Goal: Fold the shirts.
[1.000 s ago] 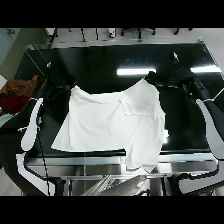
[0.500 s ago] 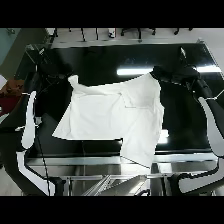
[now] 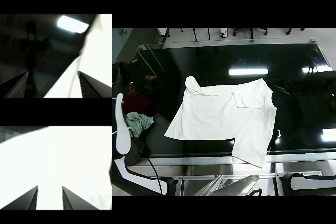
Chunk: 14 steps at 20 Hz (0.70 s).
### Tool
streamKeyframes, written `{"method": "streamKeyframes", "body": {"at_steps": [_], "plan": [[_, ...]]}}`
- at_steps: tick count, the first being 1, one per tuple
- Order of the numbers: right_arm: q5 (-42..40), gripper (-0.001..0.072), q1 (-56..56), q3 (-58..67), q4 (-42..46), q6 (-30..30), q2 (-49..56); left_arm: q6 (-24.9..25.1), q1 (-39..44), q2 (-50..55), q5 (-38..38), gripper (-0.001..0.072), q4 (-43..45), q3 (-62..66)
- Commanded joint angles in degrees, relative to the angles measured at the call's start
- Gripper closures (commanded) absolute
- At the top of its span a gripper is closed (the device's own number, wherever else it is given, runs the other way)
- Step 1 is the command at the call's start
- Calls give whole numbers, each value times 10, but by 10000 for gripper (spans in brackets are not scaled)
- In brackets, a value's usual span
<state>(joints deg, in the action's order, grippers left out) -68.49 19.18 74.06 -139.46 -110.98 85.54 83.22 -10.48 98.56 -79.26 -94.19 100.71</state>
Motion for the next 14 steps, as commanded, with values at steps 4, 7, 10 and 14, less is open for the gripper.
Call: {"method": "streamKeyframes", "body": {"at_steps": [4, 7, 10, 14], "plan": [[-35, 362, 137, -249, 25, -7, -159, 129, -92, -77, -67, 286, 2, -256], [-37, 362, 151, -291, 51, -16, -178, 215, -104, -63, -49, 286, -115, -314], [-49, 361, 151, -310, 65, -16, -178, 274, -104, -19, -41, 286, -205, -321], [-64, 329, 151, -317, 67, -16, -178, 283, -110, 39, -55, 287, -214, -281]]}}
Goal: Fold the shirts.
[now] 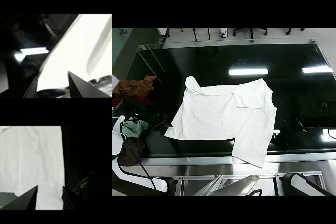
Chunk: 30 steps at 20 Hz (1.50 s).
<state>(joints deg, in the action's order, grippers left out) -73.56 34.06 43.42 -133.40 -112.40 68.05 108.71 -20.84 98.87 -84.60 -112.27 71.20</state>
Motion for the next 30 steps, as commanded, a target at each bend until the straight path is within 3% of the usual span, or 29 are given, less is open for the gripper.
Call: {"method": "streamKeyframes", "body": {"at_steps": [1, 8, 10, 12, 13, 14, 19, 22, 26, 30], "plan": [[-17, 330, 2, -11, 6, -2, -3, 29, -9, 48, -15, 287, -36, 27], [-17, 329, -11, -17, 16, -2, 0, 61, 18, 63, -67, 294, -58, 61], [-6, 313, -11, -33, 23, -2, 9, 64, 30, 71, -74, 530, -58, 61], [4, 311, -11, -48, 34, -2, 26, 64, 37, 78, -83, 535, -58, 61], [13, 275, -12, -54, 36, -2, 36, 64, 38, 79, -85, 580, -58, 61], [23, 201, -14, -59, 36, -2, 50, 69, 38, 79, -86, 695, -59, 61], [64, 206, -86, -61, 25, -3, 124, 68, 38, 78, -91, 694, -60, 61], [98, 213, -145, -59, -42, -30, 151, 68, 38, 75, -89, 694, -61, 62], [100, 691, -176, -43, -70, -45, 161, 97, 38, 26, -73, 694, -110, 62], [0, 692, -175, 76, -144, -68, 89, 124, 23, -122, -49, 694, -286, 63]]}}
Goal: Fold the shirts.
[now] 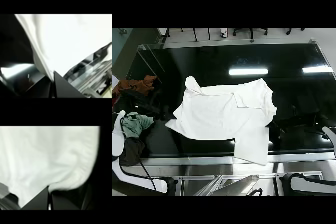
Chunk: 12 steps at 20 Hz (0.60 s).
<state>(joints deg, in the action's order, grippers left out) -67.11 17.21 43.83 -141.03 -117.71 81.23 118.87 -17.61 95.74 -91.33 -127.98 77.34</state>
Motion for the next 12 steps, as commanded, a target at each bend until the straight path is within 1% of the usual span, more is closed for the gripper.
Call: {"method": "streamKeyframes", "body": {"at_steps": [1, 2, 3, 5, 6, 8, 9, 10, 12], "plan": [[-80, 692, -5, 136, -97, -14, -89, 22, -16, -151, 35, 694, -183, 2], [-83, 693, -2, 207, -117, -7, -136, 21, -24, -217, 60, 694, -225, 2], [-78, 693, 4, 294, -120, 4, -185, 13, -35, -288, 93, 694, -249, 6], [-56, 691, 20, 453, -109, 14, -260, -45, -59, -434, 194, 694, -248, 38], [-38, 691, 29, 528, -85, 16, -293, -84, -73, -505, 259, 694, -246, 58], [-5, 691, 44, 635, -48, 16, -344, -133, -102, -616, 381, 694, -227, 101], [12, 691, 49, 668, -33, 16, -363, -154, -121, -653, 416, 694, -209, 127], [28, 691, 51, 692, -15, 16, -379, -170, -138, -673, 428, 695, -195, 152], [43, 691, 52, 703, 12, 16, -403, -205, -160, -679, 407, 694, -171, 201]]}}
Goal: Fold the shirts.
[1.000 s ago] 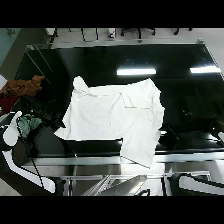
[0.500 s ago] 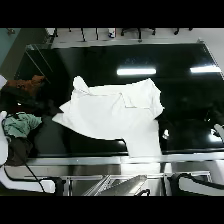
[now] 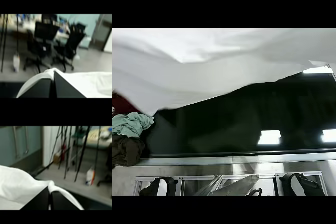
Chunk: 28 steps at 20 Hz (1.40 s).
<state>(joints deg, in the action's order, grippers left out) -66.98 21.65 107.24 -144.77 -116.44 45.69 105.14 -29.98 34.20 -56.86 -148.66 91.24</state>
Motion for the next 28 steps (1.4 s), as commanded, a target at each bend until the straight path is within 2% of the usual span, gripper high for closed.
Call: {"method": "streamKeyframes", "body": {"at_steps": [1, 3, 5, 8, 10, 13, 15, 17, 21, 24, 28], "plan": [[34, 691, 7, 69, 60, 3, -49, -81, -39, -47, 26, 694, 39, 87], [1, 691, 7, 69, 64, 4, -27, -115, -37, 16, -72, 694, 35, 124], [-54, 691, 7, 66, 61, 26, 14, -124, -21, 86, -167, 694, 32, 132], [-144, 692, -10, -23, 5, 35, 86, -108, 62, 168, -225, 694, 34, 51], [-123, 692, -63, -165, 18, 15, 111, -43, 153, 216, -208, 694, 81, -50], [50, 692, -119, -378, 62, 2, 154, -31, 248, 307, -88, 694, 209, -177], [129, 692, -116, -435, 61, 0, 221, -30, 245, 398, -27, 694, 220, -200], [153, 692, -107, -427, 47, 0, 299, -14, 221, 503, -30, 694, 200, -170], [172, 693, -95, -351, -6, 6, 444, -13, 203, 694, -72, 694, 163, -37], [167, 693, -92, -262, -5, 27, 522, -23, 208, 768, -62, 694, 168, 58], [176, 693, -84, -220, 21, 29, 543, -52, 208, 824, -49, 695, 168, 162]]}}
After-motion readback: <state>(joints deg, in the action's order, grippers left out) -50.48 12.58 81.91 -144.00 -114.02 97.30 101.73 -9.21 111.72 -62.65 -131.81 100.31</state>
